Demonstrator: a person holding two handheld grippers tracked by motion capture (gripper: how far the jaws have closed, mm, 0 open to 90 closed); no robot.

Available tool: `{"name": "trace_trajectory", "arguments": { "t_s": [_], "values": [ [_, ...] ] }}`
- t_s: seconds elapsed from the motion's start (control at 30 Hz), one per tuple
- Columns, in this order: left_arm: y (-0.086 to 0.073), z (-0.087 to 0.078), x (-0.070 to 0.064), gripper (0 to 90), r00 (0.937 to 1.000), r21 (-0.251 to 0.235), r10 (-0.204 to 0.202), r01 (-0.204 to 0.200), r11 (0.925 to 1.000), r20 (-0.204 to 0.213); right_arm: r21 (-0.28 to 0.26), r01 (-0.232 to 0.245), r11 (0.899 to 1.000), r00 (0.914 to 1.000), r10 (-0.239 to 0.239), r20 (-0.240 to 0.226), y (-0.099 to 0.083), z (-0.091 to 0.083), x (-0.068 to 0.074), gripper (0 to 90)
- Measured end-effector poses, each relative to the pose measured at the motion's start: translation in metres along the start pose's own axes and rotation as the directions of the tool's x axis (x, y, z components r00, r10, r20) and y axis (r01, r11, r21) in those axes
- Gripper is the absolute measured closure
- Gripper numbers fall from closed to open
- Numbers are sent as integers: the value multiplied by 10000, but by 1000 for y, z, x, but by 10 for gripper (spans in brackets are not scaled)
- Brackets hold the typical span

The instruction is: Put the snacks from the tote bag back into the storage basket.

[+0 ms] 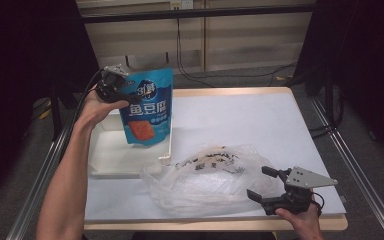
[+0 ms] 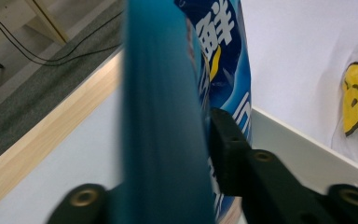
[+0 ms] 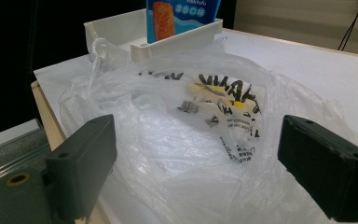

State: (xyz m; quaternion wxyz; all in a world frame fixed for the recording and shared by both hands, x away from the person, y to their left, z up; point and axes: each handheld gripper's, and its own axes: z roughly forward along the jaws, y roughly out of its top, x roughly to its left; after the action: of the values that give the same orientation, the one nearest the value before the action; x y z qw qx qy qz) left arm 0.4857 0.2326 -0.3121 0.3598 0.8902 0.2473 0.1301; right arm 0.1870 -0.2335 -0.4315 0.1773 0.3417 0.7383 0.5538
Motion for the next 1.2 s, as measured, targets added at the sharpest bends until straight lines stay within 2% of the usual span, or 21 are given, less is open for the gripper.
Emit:
{"name": "trace_trajectory", "arguments": {
  "t_s": [0.03, 0.1, 0.13, 0.2, 0.3, 0.37, 0.43, 0.57, 0.67, 0.77, 0.8, 0.83, 1.0, 1.07, 1.1, 1.13, 1.2],
  "values": [
    [-2, -1, 1, 699, 9999, -142, -135, 135, 9998, -27, -2, -11, 10000, 10000, 11, -12, 0, 0, 0, 114],
    [-8, -1, 4, 627, 9978, -532, -655, 661, 9964, 140, 9, -2, 10000, 10000, 2, -15, 0, 0, 0, 113],
    [-10, -1, 6, 581, 9967, -465, -802, 806, 9957, 98, 20, -3, 10000, 10000, 3, -1, 0, 0, 0, 114],
    [-13, -3, 6, 503, 9948, -375, -1020, 1018, 9941, -19, 26, 14, 10000, 10000, -14, -7, 0, 0, 0, 113],
    [-17, -5, 5, 405, 9923, -356, -1233, 1235, 9917, 88, 34, 17, 10000, 10000, -17, -6, 0, 1, 0, 113],
    [-22, -7, 6, 358, 9915, -654, -1292, 1300, 9894, 171, 38, 14, 10000, 10000, -14, -45, 0, 1, 0, 114],
    [-28, -8, 9, 277, 9851, -814, -1700, 1715, 9818, 245, 69, 52, 10000, 10000, -52, -27, 0, 1, 0, 114],
    [-29, -11, 7, 154, 9828, -685, -1846, 1849, 9804, 107, 59, 23, 10000, 10000, -23, -22, 0, 2, 1, 113],
    [-30, -11, 5, 100, 9813, -783, -1926, 1922, 9782, 35, 73, 51, 10000, 10000, -51, 10, 0, 3, 0, 113],
    [-38, -13, 6, 63, 9805, -1023, -1956, 1927, 9759, -197, 79, 55, 10000, 10000, -56, 26, 0, 2, 0, 114],
    [-40, -12, 7, 47, 9775, -963, -2100, 2074, 9735, -177, 62, 56, 10000, 10000, -56, 16, 0, 2, 0, 114],
    [-43, -13, 8, 47, 9767, -980, -2123, 2086, 9731, -296, 49, 39, 10000, 10000, -39, 12, 0, 1, 0, 113],
    [-54, -18, 7, 38, 9777, -1012, -2086, 2054, 9734, -223, 91, 32, 10000, 10000, -33, 48, 0, 3, -1, 113],
    [-58, -22, 6, 40, 9782, -1334, -2063, 2014, 9704, -243, 95, 52, 9999, 10000, -53, 47, 0, 3, -1, 114],
    [-62, -23, 6, 42, 9718, -1550, -2349, 2292, 9609, -188, 100, 57, 9999, 10000, -58, 56, 0, 3, -1, 114],
    [-65, -23, 6, 33, 9672, -1573, -2531, 2471, 9561, -191, 95, 64, 9999, 10000, -64, 48, 0, 4, -1, 113],
    [-71, -23, 5, 30, 9686, -1376, -2462, 2394, 9611, -343, 98, 53, 9999, 10000, -54, 79, 0, 3, -1, 113]
  ]
}}
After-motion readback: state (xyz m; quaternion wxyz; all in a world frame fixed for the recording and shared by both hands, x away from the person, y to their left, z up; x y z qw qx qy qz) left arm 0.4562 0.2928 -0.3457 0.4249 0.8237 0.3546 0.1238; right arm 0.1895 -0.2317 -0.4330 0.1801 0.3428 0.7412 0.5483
